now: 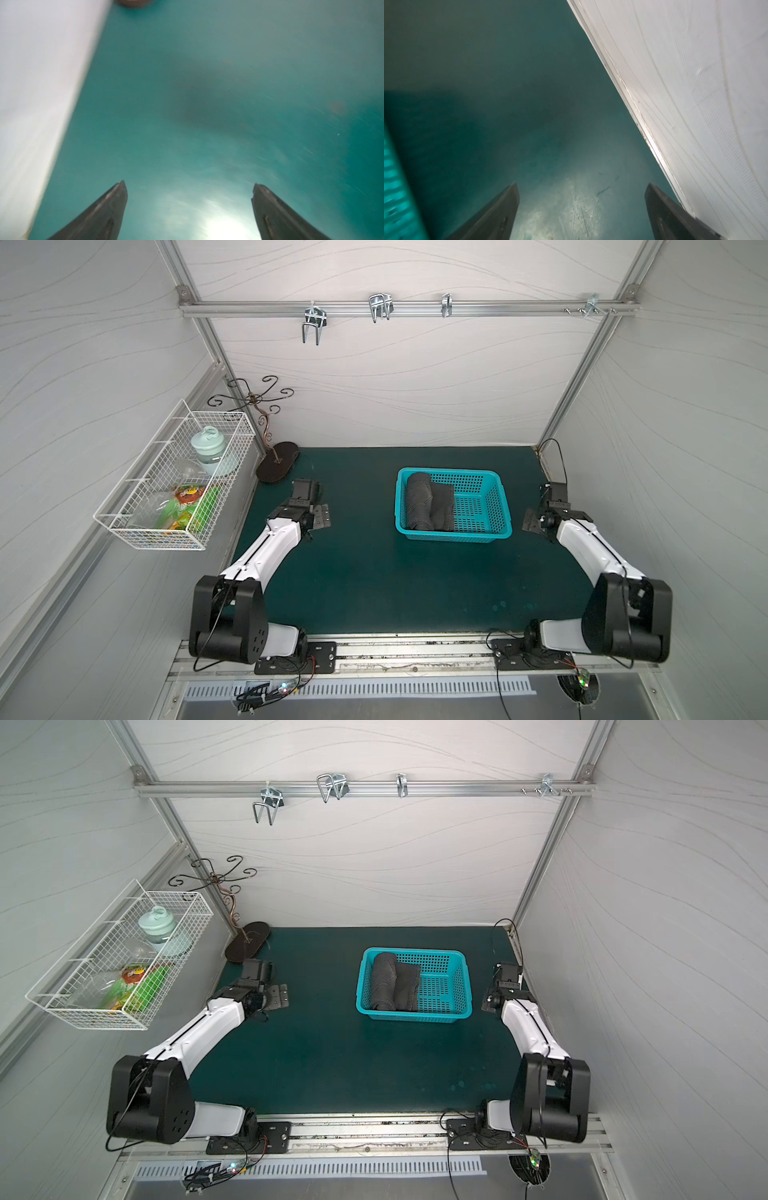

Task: Roll up the long pants
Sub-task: Move the bin to the center of the board.

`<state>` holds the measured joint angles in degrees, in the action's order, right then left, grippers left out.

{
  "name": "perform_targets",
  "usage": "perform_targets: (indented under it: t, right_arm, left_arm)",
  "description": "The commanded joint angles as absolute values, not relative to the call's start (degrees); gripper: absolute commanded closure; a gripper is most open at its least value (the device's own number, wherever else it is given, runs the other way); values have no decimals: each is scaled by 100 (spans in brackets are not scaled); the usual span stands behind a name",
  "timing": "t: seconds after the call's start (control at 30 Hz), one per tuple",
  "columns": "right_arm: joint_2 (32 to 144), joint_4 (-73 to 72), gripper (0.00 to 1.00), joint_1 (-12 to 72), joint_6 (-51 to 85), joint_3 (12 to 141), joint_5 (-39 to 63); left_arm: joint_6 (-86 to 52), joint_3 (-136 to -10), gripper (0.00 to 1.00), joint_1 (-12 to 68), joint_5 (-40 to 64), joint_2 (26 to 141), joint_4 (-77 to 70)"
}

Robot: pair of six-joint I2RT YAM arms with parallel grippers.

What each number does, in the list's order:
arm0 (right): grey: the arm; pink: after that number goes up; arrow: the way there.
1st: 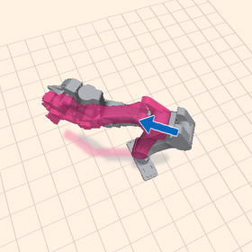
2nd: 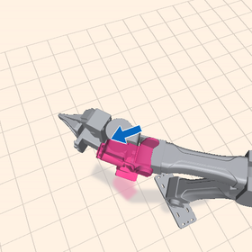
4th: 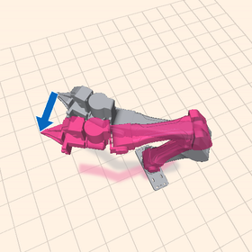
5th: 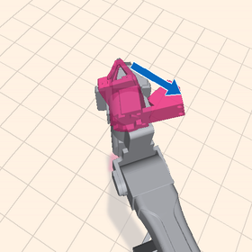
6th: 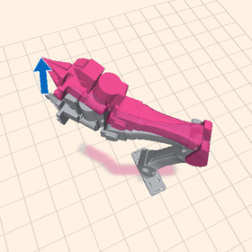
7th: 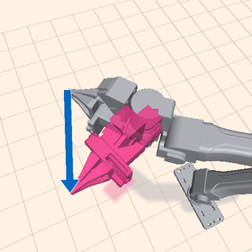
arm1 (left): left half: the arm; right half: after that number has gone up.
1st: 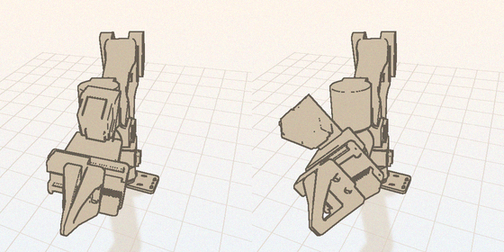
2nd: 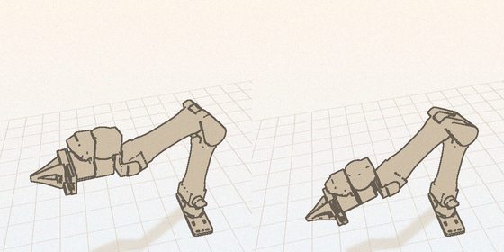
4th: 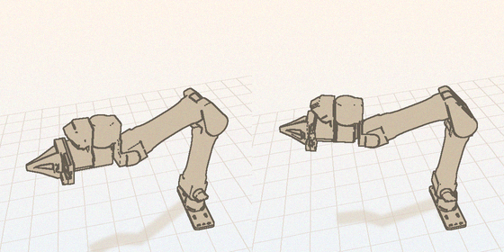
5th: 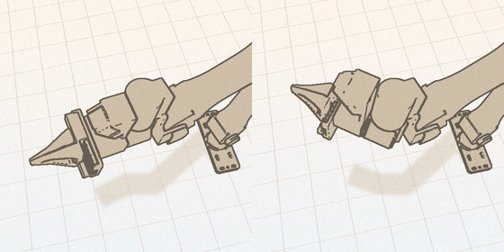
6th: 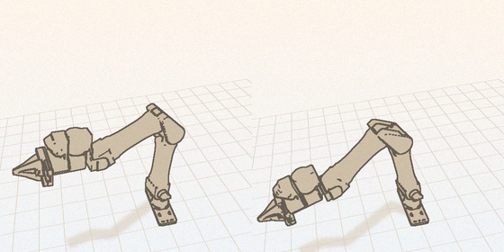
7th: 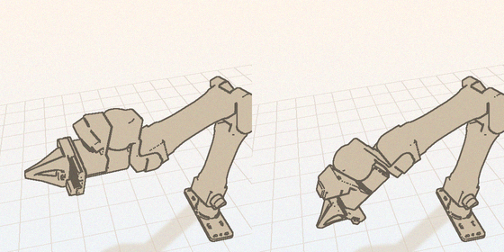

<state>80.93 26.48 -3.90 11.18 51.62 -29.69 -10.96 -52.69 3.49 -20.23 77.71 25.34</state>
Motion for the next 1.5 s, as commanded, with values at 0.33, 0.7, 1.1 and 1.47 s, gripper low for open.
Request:
perform_targets:
  t: [0.33, 0.7, 1.1, 1.47]
  right_arm:
    - [8582, -299, 1, -281, 934, 4146, -1113]
    - [8793, -2430, 1, 85, 584, 3578, -353]
    - [9048, -2936, 1, 687, -104, 3491, -556]
    - [9026, -3088, 1, 544, -233, 3393, 290]
  left_arm:
    - [-872, -4160, 1, -175, -1620, 7953, -38]
    - [-574, -3323, 1, -255, -1343, 8143, -1650]
    - [-329, -2682, 1, -272, -432, 8709, -4179]
    - [-172, -2461, 1, -272, -81, 8879, -4678]
